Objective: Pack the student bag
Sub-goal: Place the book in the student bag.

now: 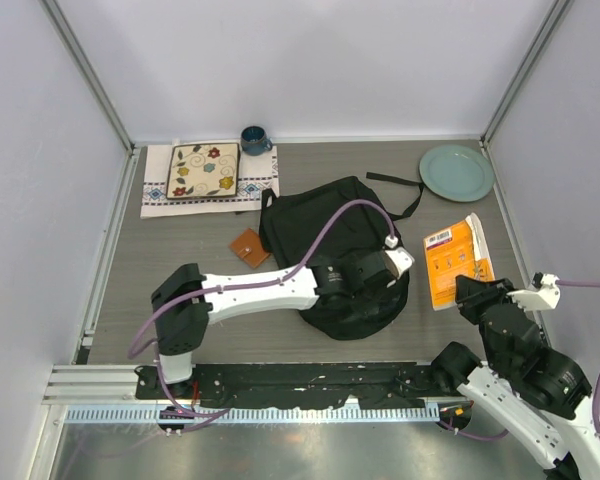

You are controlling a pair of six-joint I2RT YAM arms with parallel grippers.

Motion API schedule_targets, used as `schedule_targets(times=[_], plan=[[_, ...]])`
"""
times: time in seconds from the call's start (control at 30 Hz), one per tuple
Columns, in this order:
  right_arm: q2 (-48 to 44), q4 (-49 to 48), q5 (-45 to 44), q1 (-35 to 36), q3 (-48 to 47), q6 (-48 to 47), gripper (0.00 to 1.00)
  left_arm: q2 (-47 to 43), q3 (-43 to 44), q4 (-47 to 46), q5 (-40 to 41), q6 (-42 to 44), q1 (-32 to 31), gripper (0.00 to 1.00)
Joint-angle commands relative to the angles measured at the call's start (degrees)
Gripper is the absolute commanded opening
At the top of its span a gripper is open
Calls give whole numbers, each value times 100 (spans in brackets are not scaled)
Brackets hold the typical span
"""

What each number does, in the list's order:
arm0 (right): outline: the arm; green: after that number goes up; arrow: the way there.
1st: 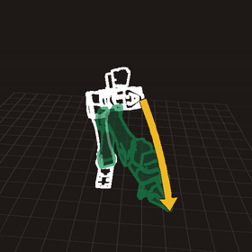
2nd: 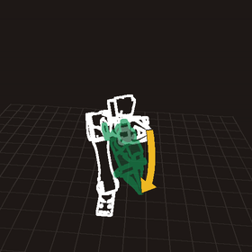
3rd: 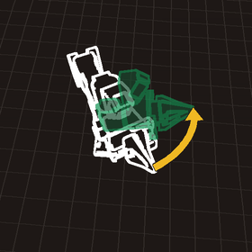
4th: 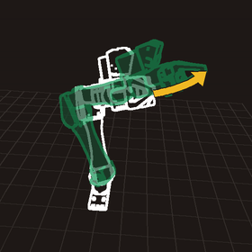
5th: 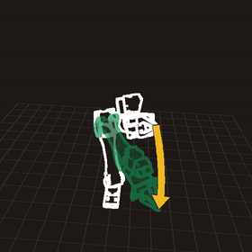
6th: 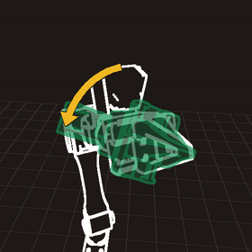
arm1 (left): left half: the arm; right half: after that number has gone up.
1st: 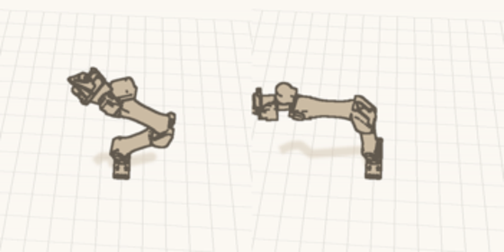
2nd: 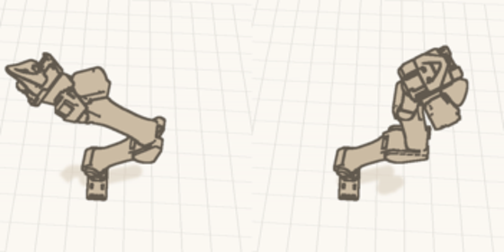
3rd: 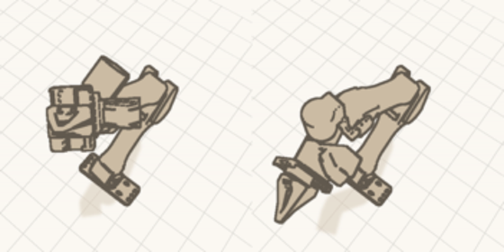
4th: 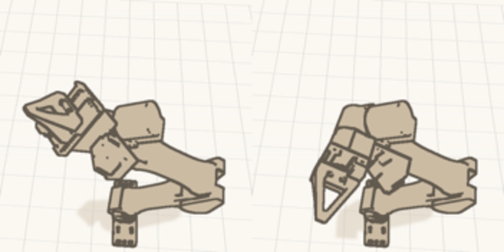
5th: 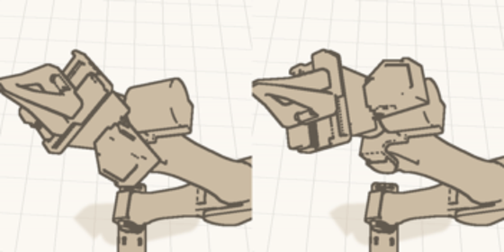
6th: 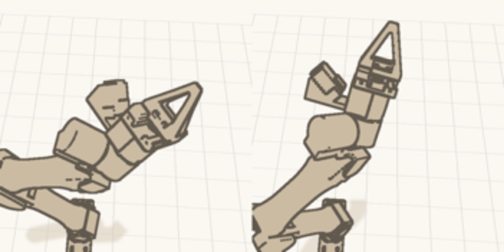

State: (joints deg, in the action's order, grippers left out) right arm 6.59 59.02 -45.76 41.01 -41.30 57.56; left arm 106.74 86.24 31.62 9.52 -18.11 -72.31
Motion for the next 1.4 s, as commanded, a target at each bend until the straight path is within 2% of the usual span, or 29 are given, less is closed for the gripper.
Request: schedule_targets(times=[0.0,0.3,0.5,0.67,0.97,1.17,1.33,1.37], plan=[[-184,-84,-197,3,-344,317,0,-864,201,90,1087,-341,349,0],[-123,-250,329,3,-335,326,0,-1594,349,46,1429,-518,1131,0],[-378,-777,1305,29,-63,747,0,-1849,710,-15,1808,-606,1255,0],[69,-1252,2577,38,428,1108,0,-2218,404,-655,1597,-659,1255,0],[613,-2702,3300,38,1361,1556,0,-2588,157,-1324,746,-448,1229,0],[1378,-4511,3679,38,1818,1662,0,-2518,104,-1386,534,-219,1000,0],[2108,-5443,3661,38,2054,1697,0,-2500,8,-1456,463,-298,982,0],[2223,-6098,3670,29,2151,1810,0,-2500,-1,-1474,446,-307,974,0]])
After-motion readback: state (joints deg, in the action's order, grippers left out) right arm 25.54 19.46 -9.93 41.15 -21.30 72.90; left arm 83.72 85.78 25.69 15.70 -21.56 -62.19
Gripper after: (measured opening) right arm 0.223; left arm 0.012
